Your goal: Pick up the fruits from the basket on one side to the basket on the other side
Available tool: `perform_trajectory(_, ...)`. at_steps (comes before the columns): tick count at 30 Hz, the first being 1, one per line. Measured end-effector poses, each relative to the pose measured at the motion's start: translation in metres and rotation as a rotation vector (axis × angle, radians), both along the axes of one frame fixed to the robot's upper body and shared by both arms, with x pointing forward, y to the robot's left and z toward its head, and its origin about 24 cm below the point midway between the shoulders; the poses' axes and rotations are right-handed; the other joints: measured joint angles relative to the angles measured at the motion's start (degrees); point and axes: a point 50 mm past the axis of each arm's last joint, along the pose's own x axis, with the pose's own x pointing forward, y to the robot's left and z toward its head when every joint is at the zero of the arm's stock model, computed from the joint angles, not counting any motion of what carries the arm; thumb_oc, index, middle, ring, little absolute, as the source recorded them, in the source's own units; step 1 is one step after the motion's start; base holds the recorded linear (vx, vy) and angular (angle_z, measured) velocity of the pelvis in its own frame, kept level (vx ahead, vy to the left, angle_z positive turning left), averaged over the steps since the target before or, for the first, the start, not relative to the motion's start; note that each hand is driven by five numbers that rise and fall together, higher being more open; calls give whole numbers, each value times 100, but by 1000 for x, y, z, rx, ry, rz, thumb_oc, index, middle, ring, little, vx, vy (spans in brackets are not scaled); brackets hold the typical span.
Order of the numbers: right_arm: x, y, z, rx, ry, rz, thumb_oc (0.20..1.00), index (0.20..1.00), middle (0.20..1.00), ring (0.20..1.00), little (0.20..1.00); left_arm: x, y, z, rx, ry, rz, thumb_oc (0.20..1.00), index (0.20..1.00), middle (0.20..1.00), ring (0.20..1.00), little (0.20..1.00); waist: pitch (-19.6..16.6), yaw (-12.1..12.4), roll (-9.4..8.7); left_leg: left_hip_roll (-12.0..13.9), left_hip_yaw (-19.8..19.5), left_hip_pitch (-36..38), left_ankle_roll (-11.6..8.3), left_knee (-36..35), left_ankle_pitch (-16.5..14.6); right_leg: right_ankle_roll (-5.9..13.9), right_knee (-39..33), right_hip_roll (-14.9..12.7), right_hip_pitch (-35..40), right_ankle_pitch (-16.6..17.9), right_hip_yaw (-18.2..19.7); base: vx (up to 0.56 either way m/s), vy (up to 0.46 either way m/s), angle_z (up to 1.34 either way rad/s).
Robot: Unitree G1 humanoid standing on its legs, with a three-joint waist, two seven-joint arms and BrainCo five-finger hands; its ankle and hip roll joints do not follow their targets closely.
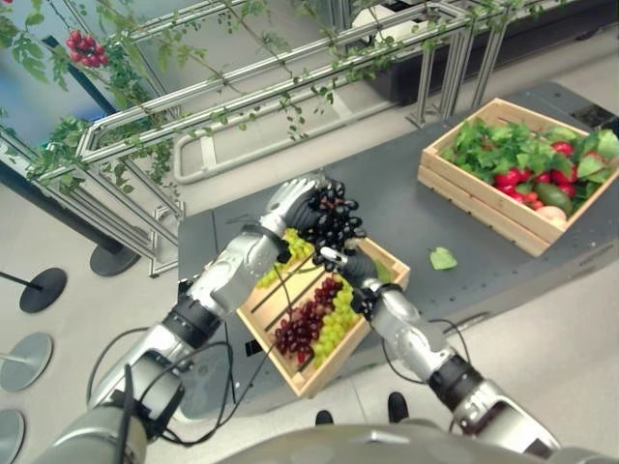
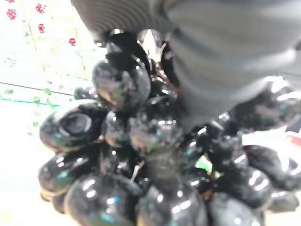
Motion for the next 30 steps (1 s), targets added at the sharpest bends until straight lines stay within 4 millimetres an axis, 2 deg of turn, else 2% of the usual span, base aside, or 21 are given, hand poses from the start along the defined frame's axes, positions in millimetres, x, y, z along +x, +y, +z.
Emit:
perform_trajectory(13, 1, 1, 2, 82, 17, -43, 1000, 1000, 1000, 1000, 1000, -1, -3, 0, -59, 7, 5, 200, 200, 200, 200, 200, -16, 7, 9, 0, -23, -1, 0, 0, 0, -9, 0, -1, 9, -6, -11, 0, 0, 0)
perform_trajectory(14, 1, 1, 2, 87, 18, -45, 598, 598, 598, 598, 598, -1, -3, 0, -61, 6, 5, 200, 200, 200, 200, 200, -24, 6, 12, 0, -23, -1, 0, 0, 0, -9, 0, -1, 9, -6, -11, 0, 0, 0)
perform_trajectory(15, 1, 2, 3, 90, 17, -46, 473, 473, 473, 473, 473, -1, -3, 0, -62, 5, 6, 200, 200, 200, 200, 200, -26, 6, 12, 0, -23, -1, 0, 0, 0, -9, 0, -1, 10, -6, -11, 0, 0, 0)
perform_trajectory(16, 1, 2, 3, 94, 14, -48, 200, 200, 200, 200, 200, -1, -3, 0, -65, 1, 10, 200, 200, 200, 200, 200, -26, 5, 11, 1, -24, -1, 0, 0, 0, -9, 0, 0, 10, -6, -12, 0, 0, 0)
perform_trajectory(30, 1, 1, 3, 85, 13, -62, 200, 200, 200, 200, 200, -1, -2, 0, -112, 23, 14, 200, 200, 200, 200, 200, -42, 6, 9, 1, -43, 1, -1, 0, 1, -9, 0, -1, 18, -6, -22, 0, 0, 0)
